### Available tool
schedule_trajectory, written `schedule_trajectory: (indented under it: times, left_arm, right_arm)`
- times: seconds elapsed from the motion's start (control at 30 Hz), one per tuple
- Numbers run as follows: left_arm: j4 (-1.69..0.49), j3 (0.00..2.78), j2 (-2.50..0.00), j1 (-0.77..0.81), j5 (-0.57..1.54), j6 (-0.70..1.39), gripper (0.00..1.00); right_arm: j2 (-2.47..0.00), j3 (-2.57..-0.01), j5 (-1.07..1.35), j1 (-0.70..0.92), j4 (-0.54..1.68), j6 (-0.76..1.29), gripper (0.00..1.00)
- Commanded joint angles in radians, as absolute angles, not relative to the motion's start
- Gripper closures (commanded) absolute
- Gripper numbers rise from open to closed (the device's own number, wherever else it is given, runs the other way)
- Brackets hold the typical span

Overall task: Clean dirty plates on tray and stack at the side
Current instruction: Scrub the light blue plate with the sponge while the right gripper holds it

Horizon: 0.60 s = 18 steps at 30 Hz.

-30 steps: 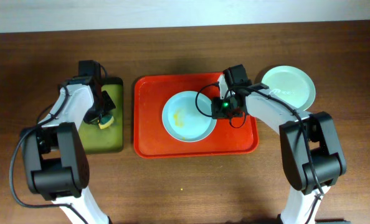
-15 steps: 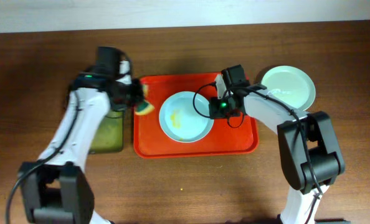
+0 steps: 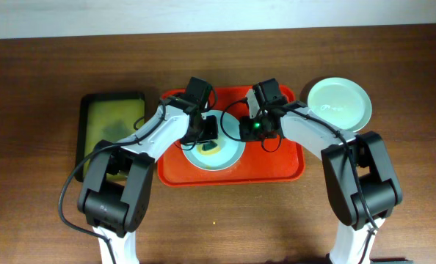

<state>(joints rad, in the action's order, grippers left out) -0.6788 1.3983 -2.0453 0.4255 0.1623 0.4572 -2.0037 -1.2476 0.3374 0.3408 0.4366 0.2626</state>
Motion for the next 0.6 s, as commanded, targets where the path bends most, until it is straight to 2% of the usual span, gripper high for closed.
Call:
schedule_trajectory:
  times: [0.0,0.1,0.17,0.3,0.37,0.5,0.57]
  left_arm:
    - [-0.693,1.391,-2.089,0.434,-0.051,0.425,1.00]
    - [-0.750,1.391,-2.089,0.428,-0.348,0.426,1.00]
    - [-0.776,1.394,-2.087,0.422,-0.462,0.426,1.00]
    - [-0.817,1.439,-2.067,0.411,-0.484,0.427,1.00]
    - [-0.828,1.470,-2.041,0.413,-0.395,0.432,1.00]
    - [-0.785,1.485,-2.006,0.413,0.094,0.432,1.00]
    - [-0.762,1.481,-2.014,0.413,0.185,0.432,1.00]
  right_arm:
    - [-2.014,-1.262,0.356,0.347,0.430,0.270,0.96]
    - [-2.014,-1.262,0.356,0.347,0.430,0.270,0.96]
    - [-2.014,-1.262,0.356,0.347,0.429,0.270,0.96]
    - [-2.014,-1.262,0.356,0.347,0.429,0.270,0.96]
    - [-2.014,-1.262,0.356,0.347,0.429,0.270,0.96]
    - [-2.014,-1.262,0.356,0.347,0.422,0.270,0.96]
    - [-2.014,-1.262,0.356,0.347,0.417,0.270,0.96]
